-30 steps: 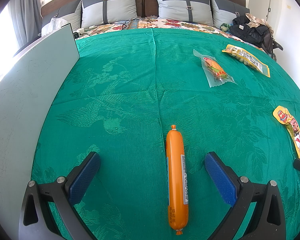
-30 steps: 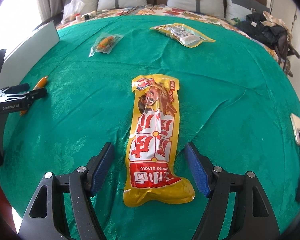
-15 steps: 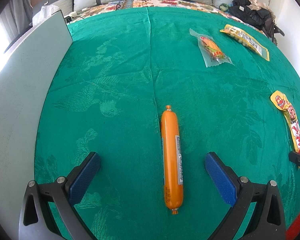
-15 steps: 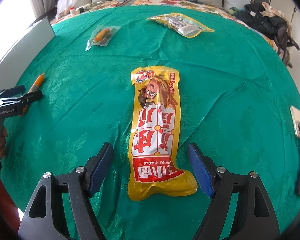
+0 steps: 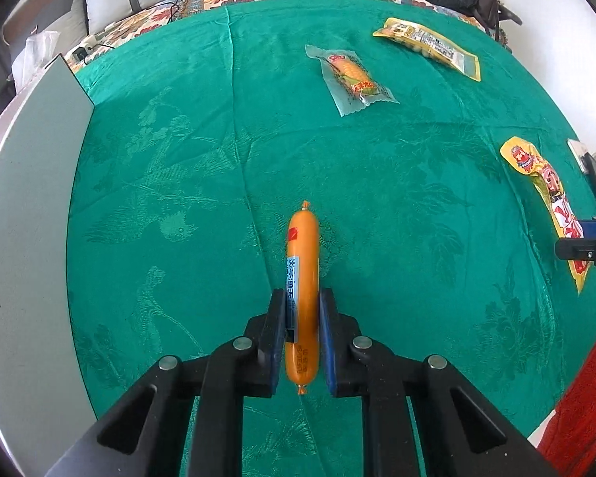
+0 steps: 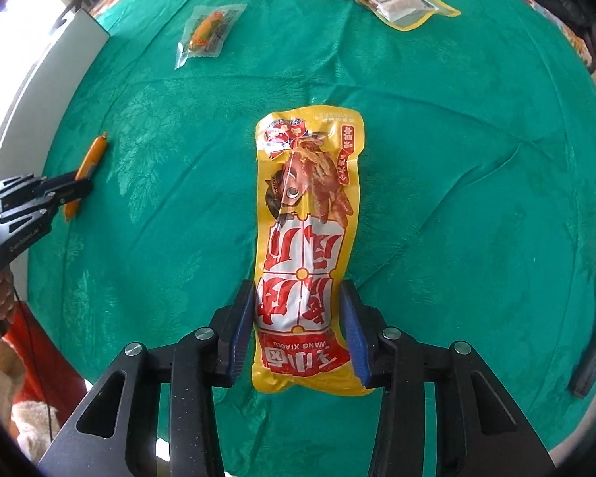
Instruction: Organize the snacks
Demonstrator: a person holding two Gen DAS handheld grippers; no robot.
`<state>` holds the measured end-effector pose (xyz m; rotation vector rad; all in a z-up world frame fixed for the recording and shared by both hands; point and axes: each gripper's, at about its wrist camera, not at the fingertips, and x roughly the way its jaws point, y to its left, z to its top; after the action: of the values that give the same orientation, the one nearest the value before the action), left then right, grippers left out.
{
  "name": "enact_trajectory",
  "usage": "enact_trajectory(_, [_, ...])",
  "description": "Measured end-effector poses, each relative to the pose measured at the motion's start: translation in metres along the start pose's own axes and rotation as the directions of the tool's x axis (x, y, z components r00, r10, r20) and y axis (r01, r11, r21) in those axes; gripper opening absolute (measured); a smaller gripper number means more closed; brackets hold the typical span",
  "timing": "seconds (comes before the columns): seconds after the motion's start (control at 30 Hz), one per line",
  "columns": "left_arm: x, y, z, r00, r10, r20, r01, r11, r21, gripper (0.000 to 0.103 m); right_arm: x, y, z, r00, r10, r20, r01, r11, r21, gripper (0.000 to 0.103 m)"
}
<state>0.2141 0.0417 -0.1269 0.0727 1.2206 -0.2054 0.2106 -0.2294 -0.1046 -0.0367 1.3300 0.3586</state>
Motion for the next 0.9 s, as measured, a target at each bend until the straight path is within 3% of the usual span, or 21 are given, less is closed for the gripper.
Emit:
enact_trajectory(0.2, [-0.041, 0.014, -0.026, 0.988, -0.121, 0.097, 0.130, 0.988, -0.087, 0.016, -0.019, -0.016, -0.023, 0.980, 0.187, 0.071, -0.195, 0.973, 0.121, 0.044])
enact_trajectory(0.4, [-0.098, 0.027, -0.049, 0.949, -0.235, 0.210, 0.271, 0.949, -0.164, 0.016, -0.033, 0.020, -0.031, 0.965, 0.230, 0.126, -0.241, 0.967, 0.082, 0.044])
enact_trajectory(0.53, [-0.150, 0.042, -0.059, 0.916, -0.262, 0.304, 0.324, 0.930, -0.174, 0.016, -0.046, 0.064, -0.023, 0.959, 0.240, 0.152, -0.243, 0.970, 0.002, 0.044])
enact_trajectory(0.7, [-0.205, 0.088, -0.071, 0.890, -0.235, 0.392, 0.337, 0.916, -0.216, 0.016, -0.070, 0.128, -0.011, 0.936, 0.301, 0.182, -0.286, 0.953, -0.104, 0.044])
enact_trajectory(0.9, [-0.240, 0.166, -0.094, 0.904, -0.093, 0.417, 0.243, 0.915, -0.321, 0.016, -0.097, 0.235, 0.009, 0.886, 0.425, 0.184, -0.377, 0.893, -0.247, 0.044])
